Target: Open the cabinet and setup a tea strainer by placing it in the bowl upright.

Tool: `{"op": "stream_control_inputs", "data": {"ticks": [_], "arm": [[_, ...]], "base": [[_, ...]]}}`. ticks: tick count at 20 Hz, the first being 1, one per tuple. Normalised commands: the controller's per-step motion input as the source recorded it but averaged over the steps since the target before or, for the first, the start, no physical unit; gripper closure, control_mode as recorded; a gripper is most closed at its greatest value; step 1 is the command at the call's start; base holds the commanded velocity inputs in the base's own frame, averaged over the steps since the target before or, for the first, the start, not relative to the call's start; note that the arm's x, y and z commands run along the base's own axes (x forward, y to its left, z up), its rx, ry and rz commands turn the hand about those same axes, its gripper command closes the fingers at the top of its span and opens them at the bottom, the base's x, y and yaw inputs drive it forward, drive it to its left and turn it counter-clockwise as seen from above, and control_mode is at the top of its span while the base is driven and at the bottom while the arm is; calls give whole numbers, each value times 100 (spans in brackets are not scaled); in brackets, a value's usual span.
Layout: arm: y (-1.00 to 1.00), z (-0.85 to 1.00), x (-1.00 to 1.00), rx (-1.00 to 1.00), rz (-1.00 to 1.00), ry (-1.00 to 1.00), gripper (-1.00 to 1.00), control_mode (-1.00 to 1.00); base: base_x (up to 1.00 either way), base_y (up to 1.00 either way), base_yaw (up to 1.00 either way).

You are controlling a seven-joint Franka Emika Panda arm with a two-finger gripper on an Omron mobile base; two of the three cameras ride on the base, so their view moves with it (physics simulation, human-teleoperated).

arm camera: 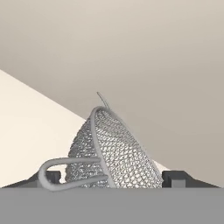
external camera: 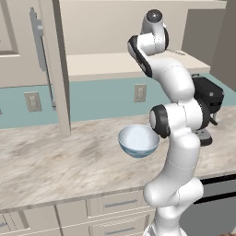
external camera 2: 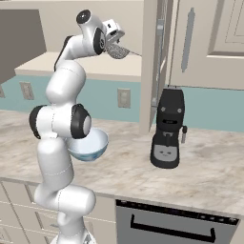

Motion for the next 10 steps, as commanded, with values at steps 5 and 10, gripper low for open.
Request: {"op": "stream_control_inputs", "data": {"ticks": [5,10], "arm": [[1,-3,0,0,1,0,100,-100],[4,-2,0,0,0,0,100,-100]], "base": [[0,0,0],[0,0,0]]}}
